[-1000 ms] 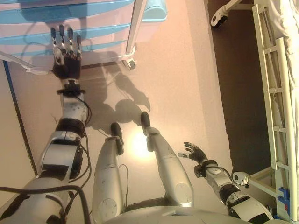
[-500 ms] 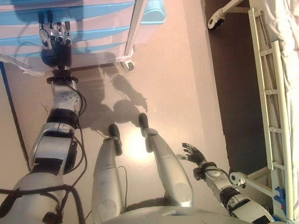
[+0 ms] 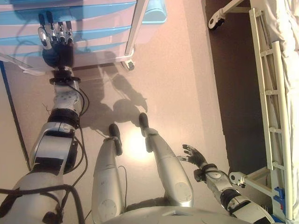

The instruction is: Open the drawer and pick up the medicine

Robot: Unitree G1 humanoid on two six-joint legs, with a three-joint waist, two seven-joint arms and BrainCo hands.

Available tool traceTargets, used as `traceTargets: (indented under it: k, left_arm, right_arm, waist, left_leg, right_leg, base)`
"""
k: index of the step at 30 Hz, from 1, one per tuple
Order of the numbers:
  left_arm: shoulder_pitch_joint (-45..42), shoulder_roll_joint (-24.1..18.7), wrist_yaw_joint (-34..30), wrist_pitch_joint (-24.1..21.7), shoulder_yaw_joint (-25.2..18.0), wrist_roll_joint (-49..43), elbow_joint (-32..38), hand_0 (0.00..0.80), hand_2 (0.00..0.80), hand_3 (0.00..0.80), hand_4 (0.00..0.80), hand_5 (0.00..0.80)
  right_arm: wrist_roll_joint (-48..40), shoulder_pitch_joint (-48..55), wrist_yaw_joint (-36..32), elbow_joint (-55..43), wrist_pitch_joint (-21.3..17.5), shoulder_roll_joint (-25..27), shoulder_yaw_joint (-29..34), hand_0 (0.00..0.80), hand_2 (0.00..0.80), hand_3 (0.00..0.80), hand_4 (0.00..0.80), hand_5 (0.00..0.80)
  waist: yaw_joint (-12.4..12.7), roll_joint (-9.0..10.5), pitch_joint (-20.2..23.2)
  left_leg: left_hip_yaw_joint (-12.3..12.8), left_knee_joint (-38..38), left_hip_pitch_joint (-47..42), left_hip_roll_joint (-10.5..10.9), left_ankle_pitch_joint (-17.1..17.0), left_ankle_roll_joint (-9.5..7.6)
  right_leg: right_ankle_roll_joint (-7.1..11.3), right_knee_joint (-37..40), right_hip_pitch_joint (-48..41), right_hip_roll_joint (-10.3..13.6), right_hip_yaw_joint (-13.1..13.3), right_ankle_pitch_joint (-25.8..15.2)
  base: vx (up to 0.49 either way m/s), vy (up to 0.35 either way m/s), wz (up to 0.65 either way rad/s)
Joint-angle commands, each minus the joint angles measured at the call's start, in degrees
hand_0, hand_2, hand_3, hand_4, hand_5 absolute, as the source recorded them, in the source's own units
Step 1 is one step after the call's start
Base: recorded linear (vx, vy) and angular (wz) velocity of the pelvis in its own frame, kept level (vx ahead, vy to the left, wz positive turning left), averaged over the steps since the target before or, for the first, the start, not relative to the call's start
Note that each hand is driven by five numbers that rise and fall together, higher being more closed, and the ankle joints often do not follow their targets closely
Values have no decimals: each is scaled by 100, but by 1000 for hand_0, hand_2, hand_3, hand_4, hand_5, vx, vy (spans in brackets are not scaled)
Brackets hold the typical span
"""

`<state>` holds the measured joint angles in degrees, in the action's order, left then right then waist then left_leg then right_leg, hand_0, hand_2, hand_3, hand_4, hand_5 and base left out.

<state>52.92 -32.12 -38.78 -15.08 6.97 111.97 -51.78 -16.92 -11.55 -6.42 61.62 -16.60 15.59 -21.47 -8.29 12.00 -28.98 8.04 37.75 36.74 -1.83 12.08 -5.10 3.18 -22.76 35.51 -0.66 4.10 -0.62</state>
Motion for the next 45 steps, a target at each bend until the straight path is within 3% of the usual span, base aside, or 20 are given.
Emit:
traceTargets:
  k: [1,6,11,20,23,29,34,35,36,42,45]
  left_arm:
    - [1035,-344,-1940,190,146,76,1268,800,800,800,800,800]
    - [552,-58,-2448,477,196,-74,1826,800,800,800,800,800]
    - [-535,406,-2629,646,40,-404,2553,800,800,800,800,800]
    - [-3102,1169,-2992,1421,-246,-768,3115,800,800,800,800,800]
    - [-3893,1349,-3087,1797,-365,-853,2900,800,800,800,800,800]
    - [-5031,1490,-3075,2730,-872,-1131,1745,800,800,800,800,800]
    - [-5583,1633,-2439,2766,-1305,-1854,521,800,800,800,800,800]
    - [-5651,1656,-2174,2637,-1389,-2100,301,718,718,718,718,718]
    - [-5700,1689,-1814,2429,-1466,-2359,70,0,0,0,0,0]
    - [-5715,1731,1249,1213,-1650,-4912,-1201,0,0,0,0,0]
    - [-5631,1650,2600,619,-1547,-6779,-1677,0,0,0,0,0]
  right_arm:
    - [-76,228,-54,-124,-48,198,-268,0,0,0,0,0]
    - [129,193,-84,-90,-20,203,-238,0,0,0,0,0]
    - [404,201,28,-241,135,216,-131,0,0,0,0,0]
    - [1016,322,297,-415,568,347,205,0,0,0,0,0]
    - [1286,320,283,-421,716,532,370,0,0,0,0,0]
    - [1620,185,86,-263,913,948,716,0,0,0,0,0]
    - [1620,88,9,53,855,997,982,0,0,0,0,0]
    - [1651,95,27,99,828,964,1026,0,0,0,0,0]
    - [1697,111,94,152,802,912,1065,0,0,0,0,0]
    - [2020,253,1197,474,757,646,1361,0,0,0,0,0]
    - [2141,349,2174,374,401,612,1499,0,0,0,0,0]
  waist:
    - [221,174,-18]
    - [348,100,-9]
    - [592,-67,58]
    - [1247,-464,430]
    - [1455,-667,571]
    - [1717,-1008,779]
    - [1834,-1056,990]
    - [1845,-1053,1030]
    - [1857,-1051,1079]
    - [1844,-1046,1344]
    - [1763,-1033,1455]
  left_leg:
    - [-112,236,-213,446,755,76]
    - [-191,-40,-462,514,645,78]
    - [-391,-495,-862,625,412,105]
    - [-946,-1795,-1814,662,-404,421]
    - [-1084,-2136,-2099,589,-647,555]
    - [-1228,-2461,-2476,470,-906,730]
    - [-1325,-2652,-2717,496,-977,776]
    - [-1343,-2672,-2750,512,-982,784]
    - [-1358,-2697,-2788,528,-987,787]
    - [-1475,-2729,-2965,640,-938,752]
    - [-1521,-2737,-3067,681,-897,708]
  right_leg:
    - [22,718,-712,-181,49,-241]
    - [8,790,-938,-147,3,-177]
    - [-55,807,-1296,-113,-115,12]
    - [-233,1002,-2198,72,-672,390]
    - [-292,1030,-2483,169,-967,536]
    - [-366,1147,-2927,262,-1421,659]
    - [-352,1285,-3157,298,-1605,668]
    - [-346,1310,-3190,303,-1627,666]
    - [-345,1333,-3227,306,-1655,665]
    - [-333,1404,-3405,339,-1722,686]
    - [-318,1432,-3477,338,-1666,664]
  base:
    - [0,0,0]
    - [-20,-17,5]
    - [-22,-44,8]
    - [1,-89,40]
    - [-21,-38,44]
    - [-17,-34,57]
    - [2,-35,35]
    - [26,-10,18]
    - [44,-4,15]
    - [73,14,27]
    - [78,33,13]
